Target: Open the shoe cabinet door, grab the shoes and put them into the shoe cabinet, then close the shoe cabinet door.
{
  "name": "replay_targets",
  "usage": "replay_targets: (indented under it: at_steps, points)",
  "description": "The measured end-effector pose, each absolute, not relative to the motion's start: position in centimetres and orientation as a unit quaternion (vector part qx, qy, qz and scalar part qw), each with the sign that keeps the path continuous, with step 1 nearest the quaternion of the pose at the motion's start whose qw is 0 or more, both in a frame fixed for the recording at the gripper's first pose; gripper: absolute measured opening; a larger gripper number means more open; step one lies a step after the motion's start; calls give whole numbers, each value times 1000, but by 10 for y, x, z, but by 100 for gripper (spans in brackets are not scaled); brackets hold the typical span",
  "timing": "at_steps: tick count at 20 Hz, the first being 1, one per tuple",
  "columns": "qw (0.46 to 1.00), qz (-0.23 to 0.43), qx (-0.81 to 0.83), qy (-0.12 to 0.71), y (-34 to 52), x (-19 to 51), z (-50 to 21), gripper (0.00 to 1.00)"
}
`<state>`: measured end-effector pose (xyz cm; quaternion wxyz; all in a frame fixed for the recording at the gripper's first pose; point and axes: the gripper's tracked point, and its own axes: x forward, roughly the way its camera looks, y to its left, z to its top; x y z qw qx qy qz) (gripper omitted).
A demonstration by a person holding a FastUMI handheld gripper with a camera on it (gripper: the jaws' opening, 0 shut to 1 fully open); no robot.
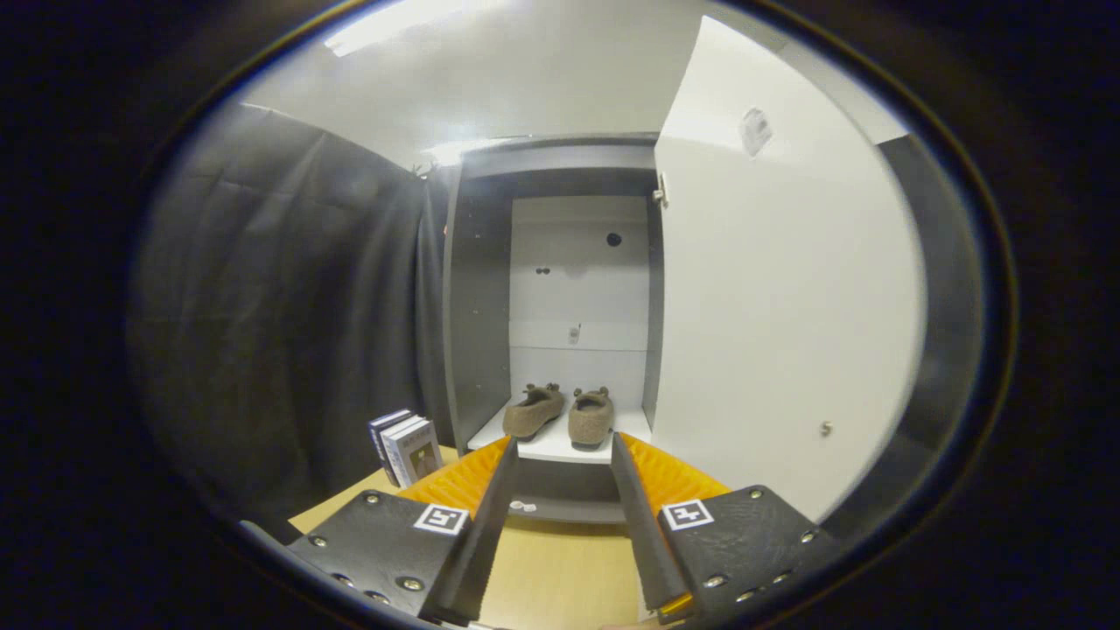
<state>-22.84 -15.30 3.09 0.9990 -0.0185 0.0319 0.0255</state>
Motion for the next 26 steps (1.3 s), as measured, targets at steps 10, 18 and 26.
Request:
replay_targets:
  at_steps: [10,18,26]
  points:
    - [998,-57,2,-8,-253,-302,56,66]
    - [991,-132,9,-6,-331,-303,55,75]
    - [993,-114,23,2,-336,-280,48,81]
